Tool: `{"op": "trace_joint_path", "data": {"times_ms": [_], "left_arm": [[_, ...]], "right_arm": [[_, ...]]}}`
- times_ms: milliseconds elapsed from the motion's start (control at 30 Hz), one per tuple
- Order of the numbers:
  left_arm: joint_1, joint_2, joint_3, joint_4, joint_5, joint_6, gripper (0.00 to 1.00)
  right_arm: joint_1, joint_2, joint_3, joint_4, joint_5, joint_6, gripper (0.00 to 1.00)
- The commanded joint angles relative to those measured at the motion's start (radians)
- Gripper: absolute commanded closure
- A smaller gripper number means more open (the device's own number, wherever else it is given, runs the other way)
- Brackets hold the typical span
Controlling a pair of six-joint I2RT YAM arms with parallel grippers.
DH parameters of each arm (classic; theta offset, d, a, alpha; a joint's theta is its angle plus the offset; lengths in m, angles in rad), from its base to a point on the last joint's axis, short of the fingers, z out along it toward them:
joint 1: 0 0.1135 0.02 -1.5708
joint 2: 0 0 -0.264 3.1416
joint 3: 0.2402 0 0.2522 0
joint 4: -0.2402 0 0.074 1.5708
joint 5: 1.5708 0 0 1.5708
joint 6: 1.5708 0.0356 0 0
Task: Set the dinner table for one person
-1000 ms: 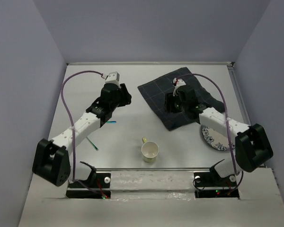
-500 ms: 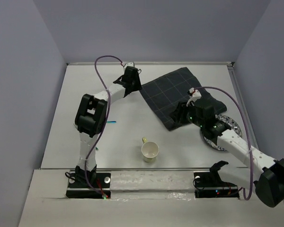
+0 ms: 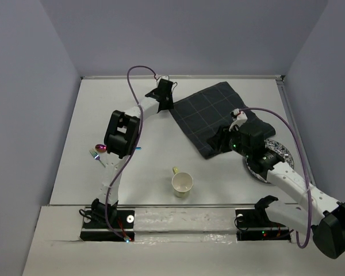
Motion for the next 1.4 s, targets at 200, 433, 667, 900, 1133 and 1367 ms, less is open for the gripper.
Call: {"op": "trace_joint_path", "data": {"times_ms": [200,433,667,900,1133,1367], "left_arm": [[-0.008,0.088,0.129,-0.067,0.005,0.025,0.67],[-0.003,0.055,0.154,-0.060,-0.058,0.028,1.00],[0.044,-0.245,-0.117,0.090,-0.100,0.059,1.00],[0.086,-0.536,-0.482,0.244,-0.080,-0.010,1.00],[0.117,-0.674,-0.624,0.311,-0.067,-0.036,1.00],[0.118,-0.693,-0.624,0.316,-0.021,-0.024,1.00]], "right_arm": [[0.006,0.026,0.000,0.062,-0.032,0.028,0.46],[0.006,0.049,-0.025,0.062,0.018,0.020,0.41],[-0.004,0.173,-0.023,0.051,0.035,0.029,0.33],[-0.112,0.285,-0.003,0.052,0.060,0.083,0.30],[-0.188,0.398,0.058,0.019,0.188,0.081,0.34],[-0.256,0.592,0.213,0.040,0.147,0.109,0.37]]}}
